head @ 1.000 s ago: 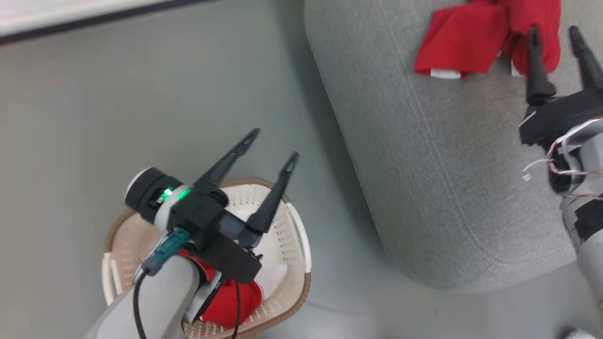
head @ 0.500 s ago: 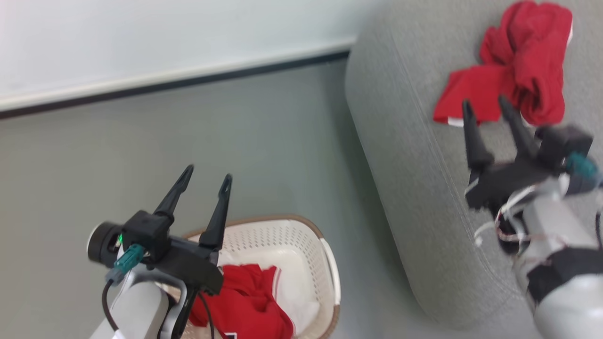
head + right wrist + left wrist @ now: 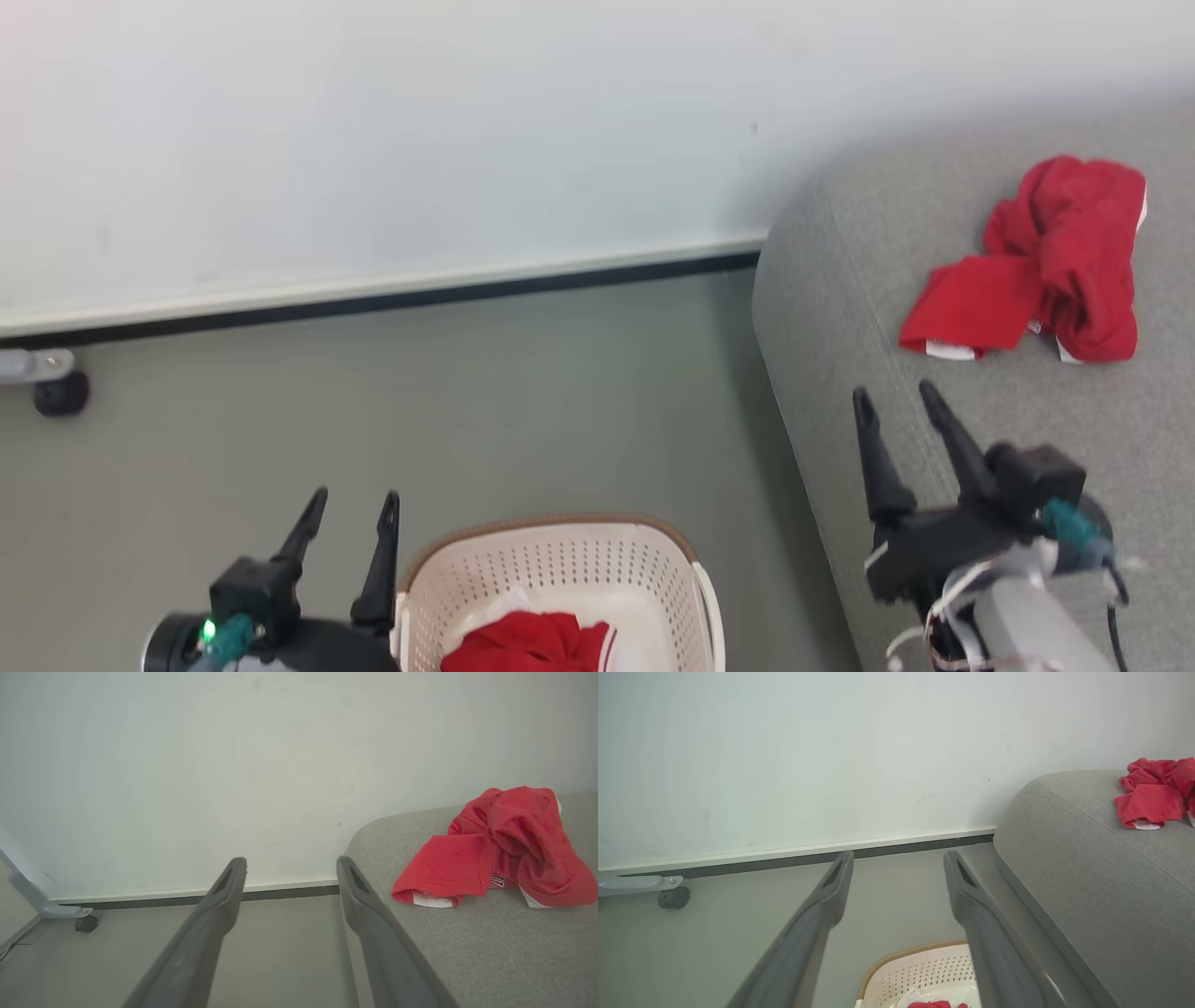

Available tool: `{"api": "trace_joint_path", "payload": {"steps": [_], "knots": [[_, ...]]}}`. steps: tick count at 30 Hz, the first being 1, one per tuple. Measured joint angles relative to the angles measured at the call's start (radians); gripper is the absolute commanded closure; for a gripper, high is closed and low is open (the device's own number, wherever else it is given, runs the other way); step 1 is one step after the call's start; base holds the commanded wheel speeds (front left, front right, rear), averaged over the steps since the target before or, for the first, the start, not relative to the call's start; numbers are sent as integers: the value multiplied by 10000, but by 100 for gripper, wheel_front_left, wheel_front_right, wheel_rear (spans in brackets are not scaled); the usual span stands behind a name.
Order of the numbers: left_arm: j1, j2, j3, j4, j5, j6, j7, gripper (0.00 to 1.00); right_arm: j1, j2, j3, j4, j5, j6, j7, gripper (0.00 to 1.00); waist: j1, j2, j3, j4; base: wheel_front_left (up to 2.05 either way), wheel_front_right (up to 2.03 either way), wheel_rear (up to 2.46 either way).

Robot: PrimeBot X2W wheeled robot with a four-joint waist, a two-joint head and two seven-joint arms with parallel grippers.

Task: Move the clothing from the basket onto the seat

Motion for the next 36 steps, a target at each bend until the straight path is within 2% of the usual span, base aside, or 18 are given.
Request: {"api": "trace_joint_path", "payload": {"steps": [8,12,16,36], "knots": [[1409,-25,485,-637,46,169,0,0,1848,151,180,-1220,-205,-192,0,0,0,0,-994,371,0,0,0],[1812,-31,723,-899,215,244,0,0,2753,132,-52,-1737,-232,-545,0,0,1,0,-1369,556,0,0,0],[2350,-12,1034,-1191,303,253,0,0,3424,146,-119,-2243,-251,-711,0,0,0,1,-1558,669,0,0,0],[2913,-161,2000,-1960,826,332,0,0,4010,119,-525,-3398,-407,-974,0,0,2,1,-1473,633,0,0,0]]}}
